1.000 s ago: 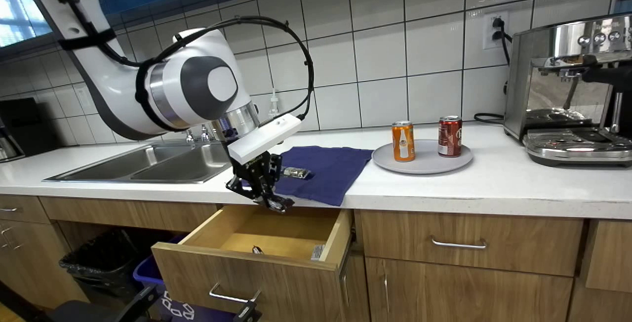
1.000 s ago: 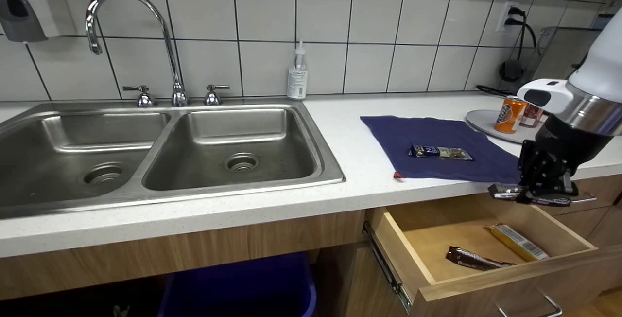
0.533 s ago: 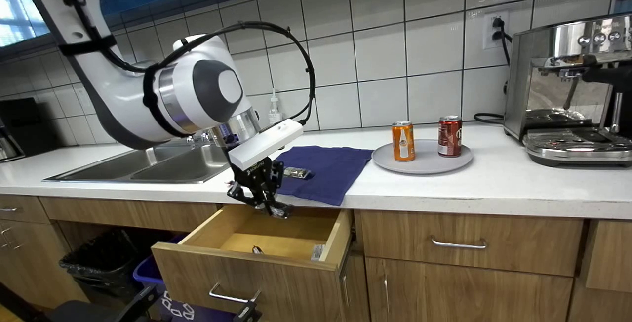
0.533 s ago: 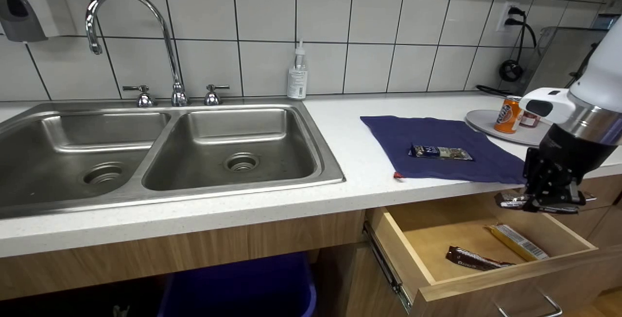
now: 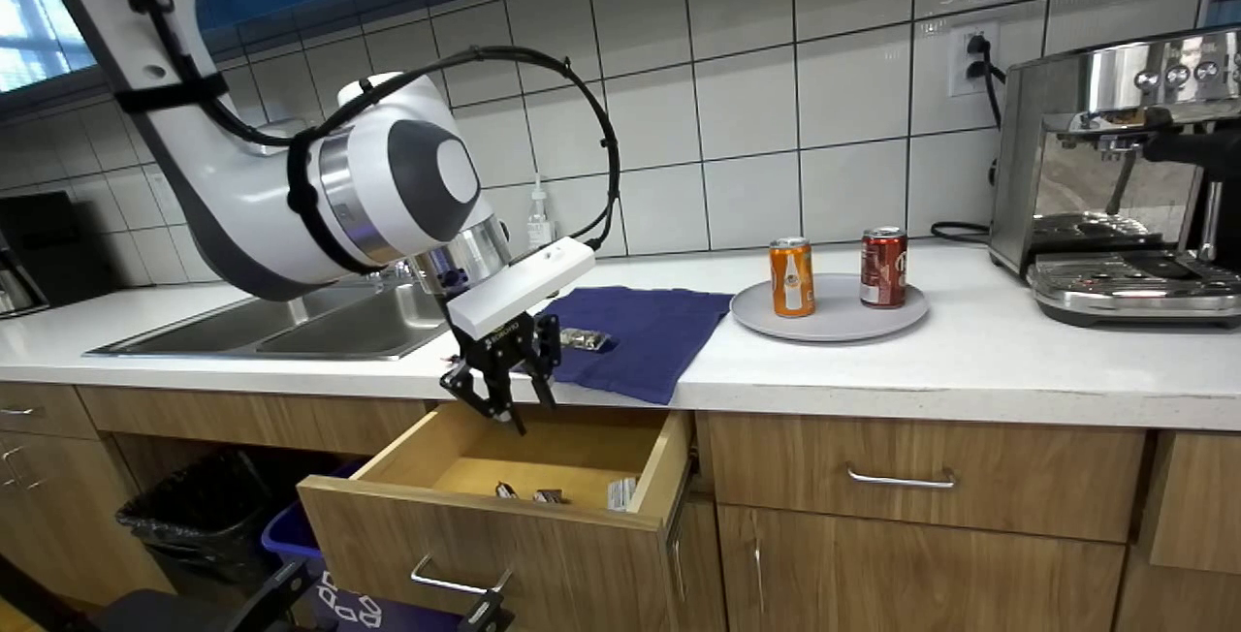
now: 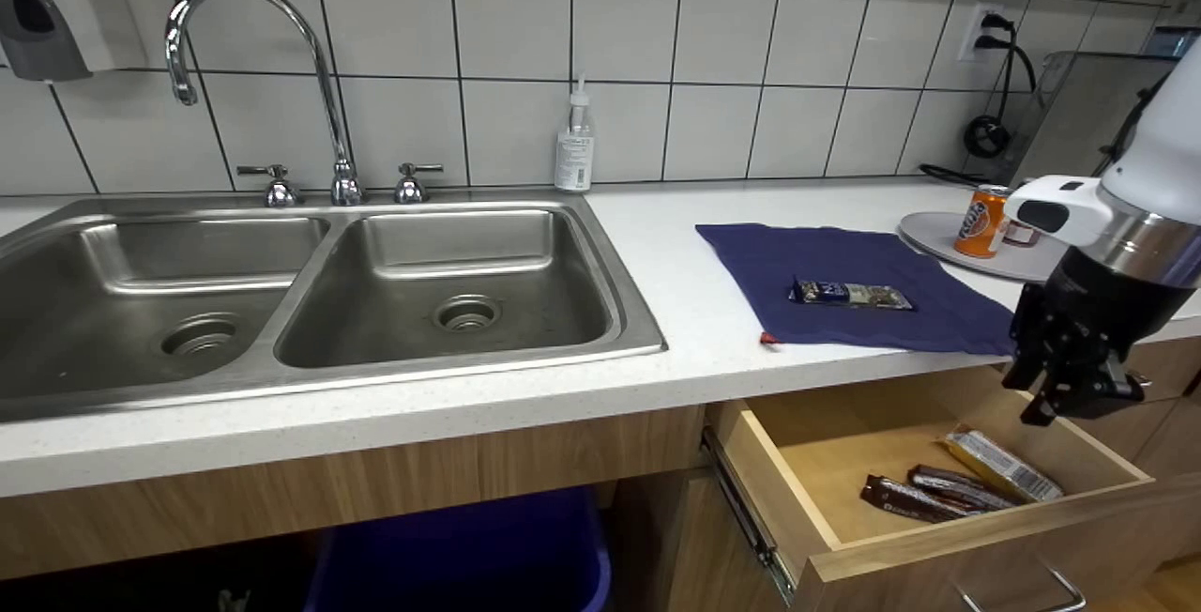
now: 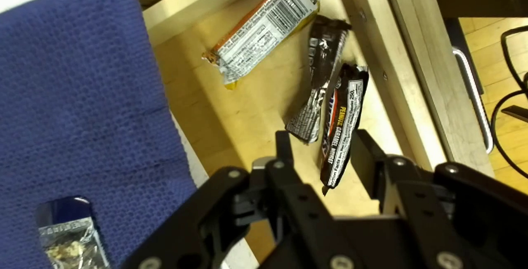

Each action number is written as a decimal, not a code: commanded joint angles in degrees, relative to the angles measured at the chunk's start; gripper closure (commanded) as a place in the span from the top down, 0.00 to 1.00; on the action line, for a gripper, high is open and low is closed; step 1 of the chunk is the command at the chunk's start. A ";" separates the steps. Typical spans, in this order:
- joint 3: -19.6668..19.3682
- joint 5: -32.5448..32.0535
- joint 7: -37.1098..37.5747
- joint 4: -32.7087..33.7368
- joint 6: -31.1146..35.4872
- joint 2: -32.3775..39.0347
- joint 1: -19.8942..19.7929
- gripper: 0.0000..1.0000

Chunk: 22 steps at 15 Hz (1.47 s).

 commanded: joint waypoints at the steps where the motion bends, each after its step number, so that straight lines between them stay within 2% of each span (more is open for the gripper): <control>1: -0.07 -0.98 1.77 0.04 0.66 -0.95 0.34 0.76; 4: 0.68 0.18 1.21 0.22 1.21 -1.23 0.13 0.98; 5: 1.03 0.71 0.91 0.29 1.46 -1.27 0.06 1.00; 9: 1.46 1.55 0.32 -0.42 2.65 -2.29 0.15 1.00; 14: 3.29 5.73 -1.03 0.84 3.17 -1.86 0.13 1.00; 22: 6.98 14.09 -5.96 7.32 2.20 1.03 -0.67 1.00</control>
